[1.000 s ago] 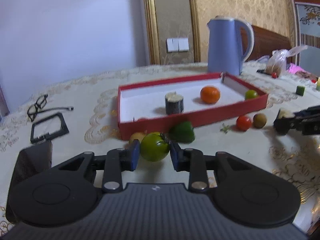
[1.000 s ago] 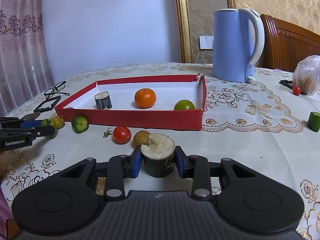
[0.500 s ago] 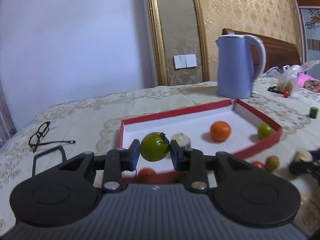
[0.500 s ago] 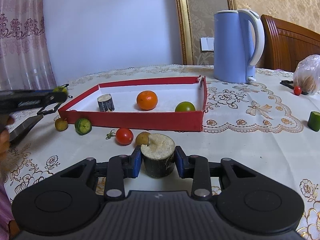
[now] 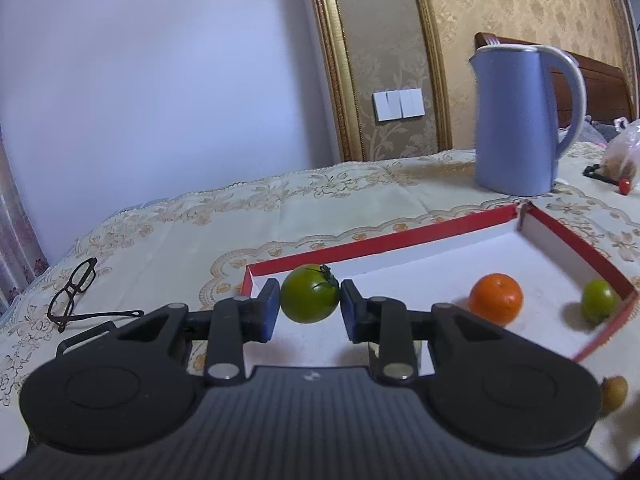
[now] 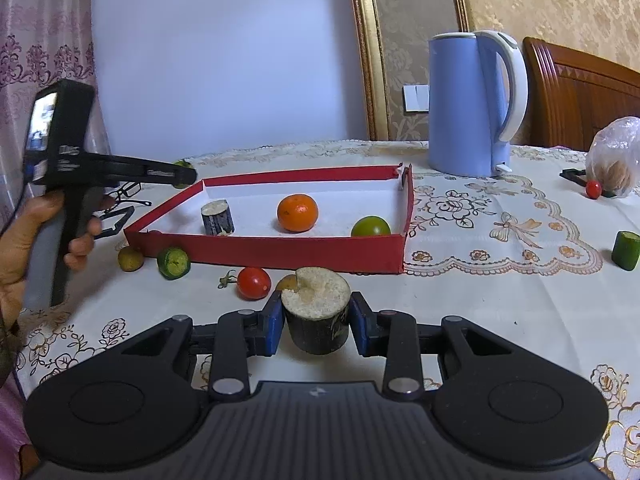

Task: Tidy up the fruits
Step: 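Carry the green tomato into the red tray and open the left gripper, then lower the log piece into the red tray and open the right gripper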

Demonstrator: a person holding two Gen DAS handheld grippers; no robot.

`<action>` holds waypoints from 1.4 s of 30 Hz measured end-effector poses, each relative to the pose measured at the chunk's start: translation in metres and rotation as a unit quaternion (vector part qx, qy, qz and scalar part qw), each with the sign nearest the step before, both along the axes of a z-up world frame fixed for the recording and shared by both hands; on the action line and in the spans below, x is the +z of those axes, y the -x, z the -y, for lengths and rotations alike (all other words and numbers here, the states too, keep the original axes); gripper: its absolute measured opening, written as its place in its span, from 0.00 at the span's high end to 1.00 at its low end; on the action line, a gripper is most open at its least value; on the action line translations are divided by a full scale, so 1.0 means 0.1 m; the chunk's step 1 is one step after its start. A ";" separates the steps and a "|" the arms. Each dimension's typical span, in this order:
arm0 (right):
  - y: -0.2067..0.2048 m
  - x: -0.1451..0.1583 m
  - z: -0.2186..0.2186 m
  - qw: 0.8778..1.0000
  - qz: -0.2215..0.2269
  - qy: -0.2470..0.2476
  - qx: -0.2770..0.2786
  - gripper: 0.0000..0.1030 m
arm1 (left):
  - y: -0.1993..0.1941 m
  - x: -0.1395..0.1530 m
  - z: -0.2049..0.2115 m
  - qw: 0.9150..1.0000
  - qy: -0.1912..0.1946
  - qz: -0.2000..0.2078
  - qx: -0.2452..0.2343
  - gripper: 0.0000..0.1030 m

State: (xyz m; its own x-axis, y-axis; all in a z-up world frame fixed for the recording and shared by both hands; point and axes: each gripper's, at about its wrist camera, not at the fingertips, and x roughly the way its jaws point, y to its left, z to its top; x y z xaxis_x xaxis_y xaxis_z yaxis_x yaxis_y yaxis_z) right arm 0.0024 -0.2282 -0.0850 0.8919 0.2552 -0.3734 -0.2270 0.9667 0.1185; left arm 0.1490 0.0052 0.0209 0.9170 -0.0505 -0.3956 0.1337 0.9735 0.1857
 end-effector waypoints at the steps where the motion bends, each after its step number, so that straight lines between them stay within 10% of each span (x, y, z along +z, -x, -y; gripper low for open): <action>1: 0.00 0.00 0.00 1.000 0.001 0.000 0.000 0.67 | -0.03 -0.01 0.01 1.000 0.000 -0.002 0.003 0.72; 13: 0.03 0.01 -0.01 1.000 0.006 0.001 0.003 0.67 | -0.22 -0.02 -0.03 0.999 0.014 -0.026 0.042 0.68; 23: 0.02 0.02 -0.06 1.000 0.008 0.004 0.004 0.67 | 0.17 0.04 -0.01 0.996 0.006 0.015 0.083 0.01; 42: -0.25 0.33 -0.18 0.998 0.050 0.027 -0.006 0.67 | 0.66 -0.20 -0.46 0.983 0.110 0.032 0.147 0.00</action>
State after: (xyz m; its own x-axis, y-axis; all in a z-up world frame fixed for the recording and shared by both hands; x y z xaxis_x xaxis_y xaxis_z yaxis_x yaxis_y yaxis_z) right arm 0.0275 -0.2101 -0.0522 0.9282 0.2254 -0.2959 -0.2226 0.9739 0.0436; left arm 0.0825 0.0515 0.0007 0.9277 0.1416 -0.3455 -0.1636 0.9859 -0.0351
